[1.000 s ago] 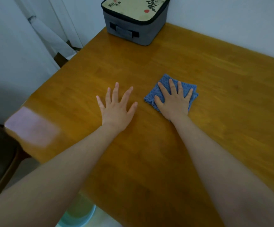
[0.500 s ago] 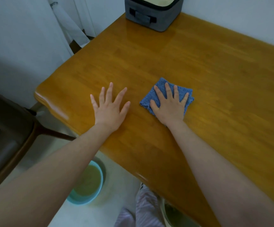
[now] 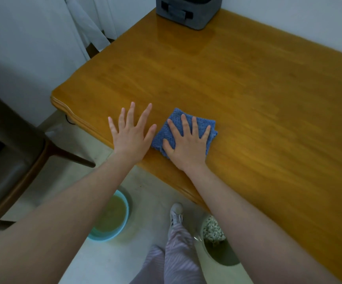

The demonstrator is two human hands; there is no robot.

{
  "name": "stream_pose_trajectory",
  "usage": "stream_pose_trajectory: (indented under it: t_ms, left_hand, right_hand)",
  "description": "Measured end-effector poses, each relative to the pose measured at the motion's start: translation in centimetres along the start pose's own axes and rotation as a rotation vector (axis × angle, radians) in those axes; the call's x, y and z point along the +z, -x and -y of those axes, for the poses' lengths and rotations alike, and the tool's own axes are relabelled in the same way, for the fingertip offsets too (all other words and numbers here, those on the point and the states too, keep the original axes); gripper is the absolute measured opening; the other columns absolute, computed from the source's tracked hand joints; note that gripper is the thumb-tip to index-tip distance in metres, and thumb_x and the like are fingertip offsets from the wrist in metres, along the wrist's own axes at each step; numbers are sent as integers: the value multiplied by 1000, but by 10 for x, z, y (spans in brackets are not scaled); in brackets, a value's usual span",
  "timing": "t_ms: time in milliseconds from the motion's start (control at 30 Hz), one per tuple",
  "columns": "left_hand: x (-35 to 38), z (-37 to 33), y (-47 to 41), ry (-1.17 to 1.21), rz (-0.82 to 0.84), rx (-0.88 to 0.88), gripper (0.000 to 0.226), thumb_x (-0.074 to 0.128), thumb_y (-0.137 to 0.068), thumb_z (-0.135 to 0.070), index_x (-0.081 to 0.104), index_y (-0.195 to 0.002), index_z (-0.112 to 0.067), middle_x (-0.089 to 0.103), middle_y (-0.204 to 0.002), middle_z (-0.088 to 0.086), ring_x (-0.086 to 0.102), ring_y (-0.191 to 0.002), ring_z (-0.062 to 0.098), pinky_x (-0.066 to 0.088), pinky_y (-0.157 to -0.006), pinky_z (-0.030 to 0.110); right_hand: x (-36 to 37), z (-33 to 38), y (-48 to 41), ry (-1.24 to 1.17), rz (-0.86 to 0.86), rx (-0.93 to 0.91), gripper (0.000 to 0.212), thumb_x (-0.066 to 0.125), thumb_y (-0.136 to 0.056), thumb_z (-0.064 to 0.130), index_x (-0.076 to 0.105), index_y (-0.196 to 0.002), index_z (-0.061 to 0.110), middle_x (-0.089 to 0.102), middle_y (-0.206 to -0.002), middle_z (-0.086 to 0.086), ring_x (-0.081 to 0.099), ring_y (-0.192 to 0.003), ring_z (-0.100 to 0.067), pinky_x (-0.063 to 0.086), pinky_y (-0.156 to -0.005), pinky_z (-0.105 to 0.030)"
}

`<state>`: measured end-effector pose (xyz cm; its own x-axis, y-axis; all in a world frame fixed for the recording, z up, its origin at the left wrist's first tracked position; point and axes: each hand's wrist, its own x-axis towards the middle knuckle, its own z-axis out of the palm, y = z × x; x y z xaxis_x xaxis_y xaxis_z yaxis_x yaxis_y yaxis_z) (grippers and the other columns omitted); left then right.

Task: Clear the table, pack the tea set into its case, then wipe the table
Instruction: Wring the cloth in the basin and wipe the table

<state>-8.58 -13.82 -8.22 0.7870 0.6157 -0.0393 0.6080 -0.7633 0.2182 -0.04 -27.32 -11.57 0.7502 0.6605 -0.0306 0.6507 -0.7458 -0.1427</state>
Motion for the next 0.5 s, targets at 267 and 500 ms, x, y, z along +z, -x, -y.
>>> stream_pose_trajectory:
  t_ms: [267, 500]
  left_hand:
    - [4, -4, 29, 4, 54, -62, 56, 14, -96, -61, -1, -149, -50, -2, -162, 1, -5, -149, 27, -9, -116, 56]
    - [7, -7, 50, 10, 50, -99, 54, 15, -98, -58, 2, -149, -48, -1, -162, 2, -4, -149, 27, -9, -116, 55]
  right_hand:
    - [7, 26, 39, -22, -59, -16, 69, 17, -89, 65, 26, -151, 37, 19, -161, -7, 9, -148, -36, -5, -110, -70]
    - [15, 20, 60, -42, -115, -83, 64, 27, -90, 62, 38, -147, 36, 31, -157, -7, 22, -145, -36, 6, -110, -71]
